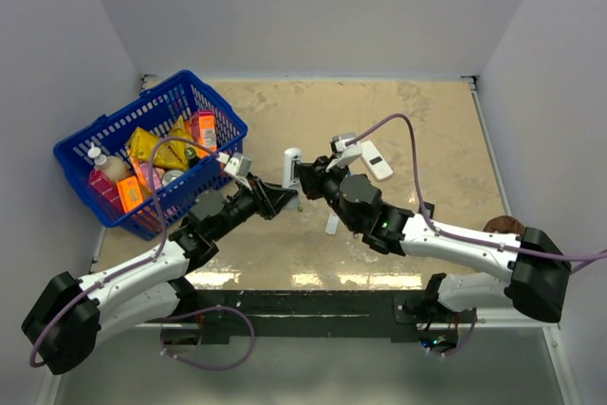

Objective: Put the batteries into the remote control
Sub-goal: Load the battery into the remote control.

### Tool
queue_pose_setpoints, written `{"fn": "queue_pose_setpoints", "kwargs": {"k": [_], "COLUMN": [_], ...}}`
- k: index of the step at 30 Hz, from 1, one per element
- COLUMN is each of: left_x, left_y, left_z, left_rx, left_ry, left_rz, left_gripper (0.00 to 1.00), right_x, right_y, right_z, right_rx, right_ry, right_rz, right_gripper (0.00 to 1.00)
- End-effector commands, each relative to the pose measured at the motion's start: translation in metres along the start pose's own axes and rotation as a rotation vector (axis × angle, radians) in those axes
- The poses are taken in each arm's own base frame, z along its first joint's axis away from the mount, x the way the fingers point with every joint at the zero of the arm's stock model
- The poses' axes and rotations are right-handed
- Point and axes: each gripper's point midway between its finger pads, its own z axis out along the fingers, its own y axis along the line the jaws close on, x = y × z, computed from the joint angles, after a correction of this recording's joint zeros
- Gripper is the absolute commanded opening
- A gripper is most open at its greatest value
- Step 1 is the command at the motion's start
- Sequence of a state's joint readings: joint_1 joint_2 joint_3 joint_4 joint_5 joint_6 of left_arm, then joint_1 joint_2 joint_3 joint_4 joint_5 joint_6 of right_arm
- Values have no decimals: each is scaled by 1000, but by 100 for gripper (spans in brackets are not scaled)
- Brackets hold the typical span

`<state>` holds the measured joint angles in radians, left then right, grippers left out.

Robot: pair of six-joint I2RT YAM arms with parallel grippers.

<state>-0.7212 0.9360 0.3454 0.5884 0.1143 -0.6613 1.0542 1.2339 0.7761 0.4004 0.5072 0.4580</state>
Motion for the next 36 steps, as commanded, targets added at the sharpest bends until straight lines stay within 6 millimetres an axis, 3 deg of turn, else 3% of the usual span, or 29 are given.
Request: {"fn": "queue_pose_setpoints", "kwargs": {"k": [1,11,23,36], "left_x": [-50,-50,-50,-50], "left_y": [-31,-33,-32,-31], "left_z": [-2,-4,-5,-9], "left_rx": [108,119,116,119], "left_ry": [-189,-193,-203,-218], "left_rz": [43,44,15,2], "left_gripper": [0,0,0,0], "right_x": [4,3,-5,2], "right_y": [0,7,12,10], "right_z": [3,8,9,0], "right_rx": [25,14,4,5], "right_ry": [10,10,-4,59], "right_rz": [-45,-77,-77,-67], "right_gripper": [16,18,8,9]}}
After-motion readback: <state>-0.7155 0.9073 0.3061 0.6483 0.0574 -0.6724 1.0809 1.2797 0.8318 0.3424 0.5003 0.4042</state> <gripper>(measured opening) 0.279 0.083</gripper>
